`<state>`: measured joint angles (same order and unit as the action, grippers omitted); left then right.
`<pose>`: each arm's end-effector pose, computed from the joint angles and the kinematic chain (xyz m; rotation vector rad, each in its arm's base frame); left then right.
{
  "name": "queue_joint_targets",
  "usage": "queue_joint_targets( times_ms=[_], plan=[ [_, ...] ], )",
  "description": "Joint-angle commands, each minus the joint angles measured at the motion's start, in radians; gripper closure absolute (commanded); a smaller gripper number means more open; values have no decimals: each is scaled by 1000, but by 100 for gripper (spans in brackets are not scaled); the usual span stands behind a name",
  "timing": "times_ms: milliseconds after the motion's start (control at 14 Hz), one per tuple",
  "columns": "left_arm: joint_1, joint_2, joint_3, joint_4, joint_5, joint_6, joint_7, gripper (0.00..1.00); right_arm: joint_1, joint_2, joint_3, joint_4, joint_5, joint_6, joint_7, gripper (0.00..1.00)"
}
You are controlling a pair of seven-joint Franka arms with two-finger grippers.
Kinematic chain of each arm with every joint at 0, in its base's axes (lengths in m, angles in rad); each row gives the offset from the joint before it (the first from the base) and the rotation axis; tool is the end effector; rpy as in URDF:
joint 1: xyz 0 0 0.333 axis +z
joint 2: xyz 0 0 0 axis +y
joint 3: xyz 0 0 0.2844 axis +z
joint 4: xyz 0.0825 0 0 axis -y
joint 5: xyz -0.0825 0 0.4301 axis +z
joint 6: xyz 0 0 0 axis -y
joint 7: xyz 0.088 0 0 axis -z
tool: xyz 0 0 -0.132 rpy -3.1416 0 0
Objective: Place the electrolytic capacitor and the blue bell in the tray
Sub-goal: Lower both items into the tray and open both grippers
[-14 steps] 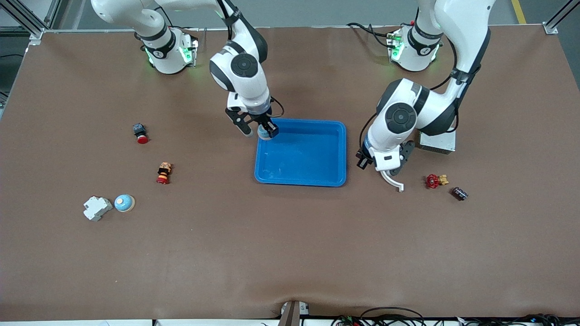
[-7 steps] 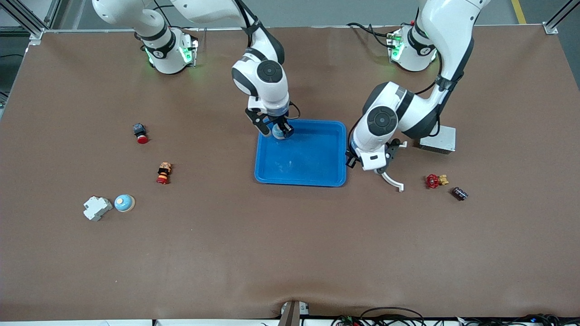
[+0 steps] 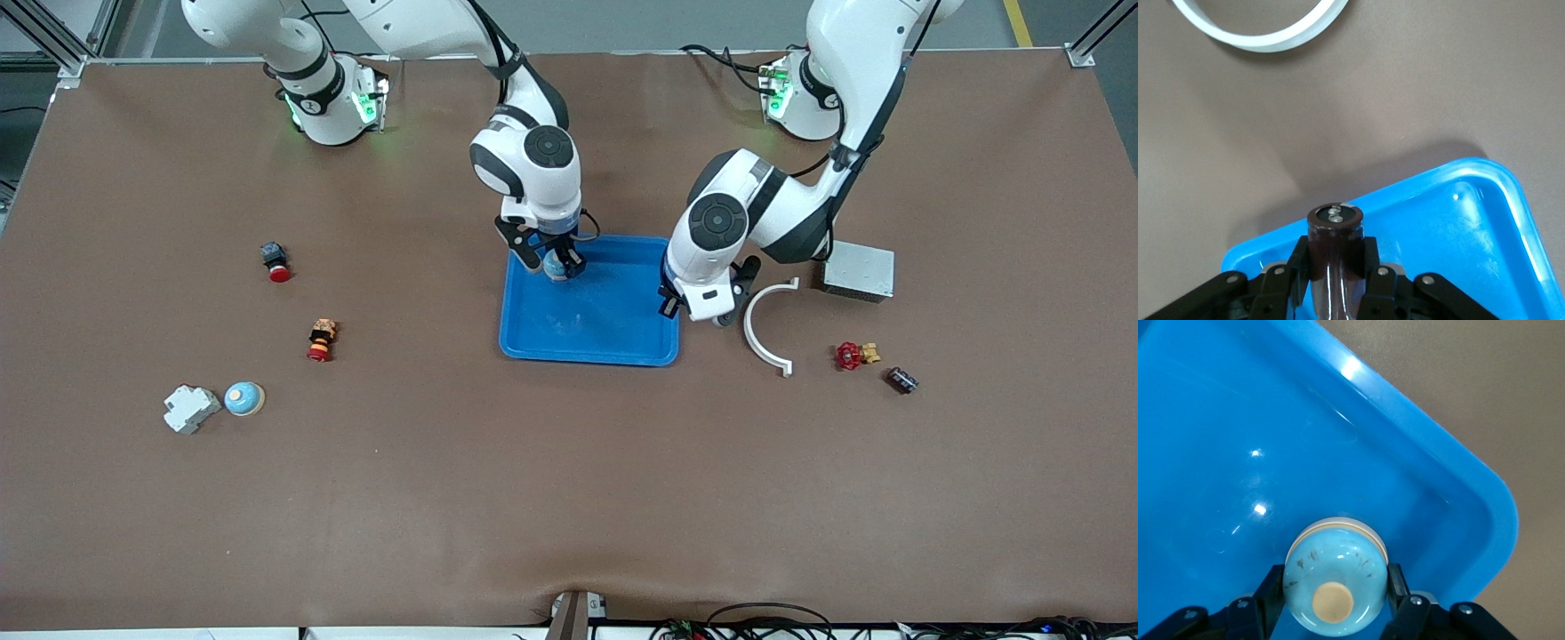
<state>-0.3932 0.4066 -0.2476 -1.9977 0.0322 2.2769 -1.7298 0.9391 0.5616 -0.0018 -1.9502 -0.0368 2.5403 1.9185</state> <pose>0.4880 -0.3679 0.1640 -2.6233 -1.5734 0.1721 0.3748 0.5101 0.1014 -2.7707 1.4264 -0.0406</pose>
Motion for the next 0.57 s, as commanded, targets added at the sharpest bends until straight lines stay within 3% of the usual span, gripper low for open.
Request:
queue_joint_targets(
  times_ms=[0, 143, 214, 285, 356, 499],
  plan=[
    [-44, -3, -1, 2, 3, -5, -62, 100, 14, 33, -14, 37, -20, -6, 36, 100],
    [-53, 4, -1, 1, 3, -5, -68, 100, 14, 47, -15, 56, -22, -6, 72, 100],
    [-64, 9, -1, -1, 3, -5, -79, 100, 11, 47, -15, 56, -22, -6, 76, 86],
    [-73, 12, -1, -4, 3, -5, -86, 100, 7, 49, -15, 56, -23, -5, 74, 11],
    [-76, 24, -1, -4, 3, 1, -91, 100, 9, 50, -17, 56, -28, -5, 74, 0],
    [-78, 32, -2, -4, 3, 16, -102, 100, 4, 52, -23, 56, -81, -8, 74, 0]
  ],
)
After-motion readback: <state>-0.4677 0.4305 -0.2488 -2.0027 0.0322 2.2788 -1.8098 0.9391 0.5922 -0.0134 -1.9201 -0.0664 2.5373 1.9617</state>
